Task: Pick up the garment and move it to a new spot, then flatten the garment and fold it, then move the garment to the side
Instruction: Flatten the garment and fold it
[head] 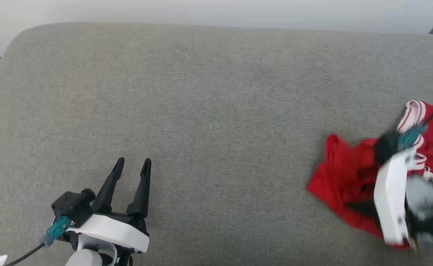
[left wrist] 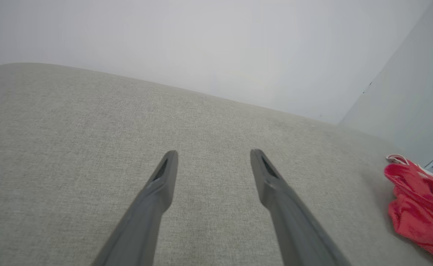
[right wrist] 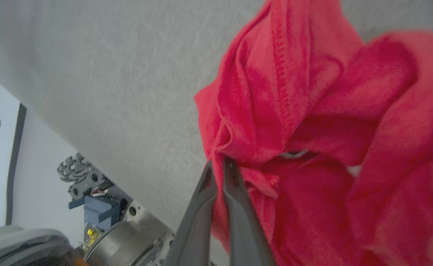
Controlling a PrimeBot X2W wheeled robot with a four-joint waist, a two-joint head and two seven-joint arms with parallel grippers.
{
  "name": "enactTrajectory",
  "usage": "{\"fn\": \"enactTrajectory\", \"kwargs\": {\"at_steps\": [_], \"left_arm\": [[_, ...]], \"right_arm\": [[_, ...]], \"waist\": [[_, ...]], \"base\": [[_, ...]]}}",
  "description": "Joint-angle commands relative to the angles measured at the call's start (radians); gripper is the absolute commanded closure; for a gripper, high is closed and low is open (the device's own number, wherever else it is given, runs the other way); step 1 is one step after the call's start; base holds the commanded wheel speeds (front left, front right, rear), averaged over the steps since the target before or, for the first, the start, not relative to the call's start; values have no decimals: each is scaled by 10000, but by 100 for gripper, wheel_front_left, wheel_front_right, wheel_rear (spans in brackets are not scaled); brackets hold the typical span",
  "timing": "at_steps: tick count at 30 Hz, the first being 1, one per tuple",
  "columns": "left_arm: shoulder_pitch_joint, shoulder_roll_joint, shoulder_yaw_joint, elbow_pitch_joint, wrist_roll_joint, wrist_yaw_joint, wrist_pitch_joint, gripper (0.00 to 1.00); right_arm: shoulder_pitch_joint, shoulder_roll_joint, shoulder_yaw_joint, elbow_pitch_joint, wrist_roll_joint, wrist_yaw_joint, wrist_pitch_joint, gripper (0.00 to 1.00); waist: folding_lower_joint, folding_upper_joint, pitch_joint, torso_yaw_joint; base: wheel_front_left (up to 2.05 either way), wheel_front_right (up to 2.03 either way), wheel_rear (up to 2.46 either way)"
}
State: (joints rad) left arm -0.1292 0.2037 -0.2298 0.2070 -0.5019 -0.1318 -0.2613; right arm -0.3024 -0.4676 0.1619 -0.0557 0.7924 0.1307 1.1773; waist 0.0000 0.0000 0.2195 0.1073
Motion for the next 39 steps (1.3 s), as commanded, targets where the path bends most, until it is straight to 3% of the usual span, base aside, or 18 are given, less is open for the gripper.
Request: {"fn": "enactTrajectory", "kwargs": {"at_steps": [1, 7, 12, 13, 14, 15, 22, 33, 39], "left_arm": [[153, 13, 66, -10, 20, 23, -52, 0], [246, -15, 113, 51, 12, 23, -52, 0], [157, -44, 59, 93, -22, 23, -52, 0], [139, -32, 40, 98, -33, 23, -52, 0], [120, -14, 28, 98, -39, 23, -52, 0], [105, 28, 41, 89, -57, 23, -52, 0], [106, 17, 58, 131, -61, 23, -52, 0], [-157, -191, -219, 162, -121, 23, -52, 0], [-391, -169, -303, 173, -239, 23, -52, 0]], "right_arm": [[624, -167, 76, -614, 306, -1, 386, 100], [2845, -314, 182, -2318, 681, 1, 1264, 100], [3502, -361, 478, -2334, 25, 1, 657, 100], [3435, -285, 501, -2272, -85, 1, 321, 87], [3354, -225, 476, -2198, -175, 1, -12, 8], [3240, -254, 417, -2149, -302, 1, -548, 0], [3261, -722, -490, -2719, -169, 1, -1254, 0], [3657, -1407, -3705, -3785, -659, 1, -801, 0], [3379, -1443, -3594, -3152, -1000, 1, -1021, 0]], "waist": [[0, 0, -38, -112], [0, 0, -41, -312], [0, 0, 66, -458], [0, 0, 92, -491], [0, 0, 114, -515], [0, 0, 148, -566], [0, 0, 275, -705], [0, 0, 627, -584], [0, 0, 903, -444]], "base": [[0, 0, 0], [0, 0, 0], [0, 0, 0], [0, 0, 0], [0, 0, 0], [0, 0, 0], [0, 0, 0], [0, 0, 0], [0, 0, 0]]}}
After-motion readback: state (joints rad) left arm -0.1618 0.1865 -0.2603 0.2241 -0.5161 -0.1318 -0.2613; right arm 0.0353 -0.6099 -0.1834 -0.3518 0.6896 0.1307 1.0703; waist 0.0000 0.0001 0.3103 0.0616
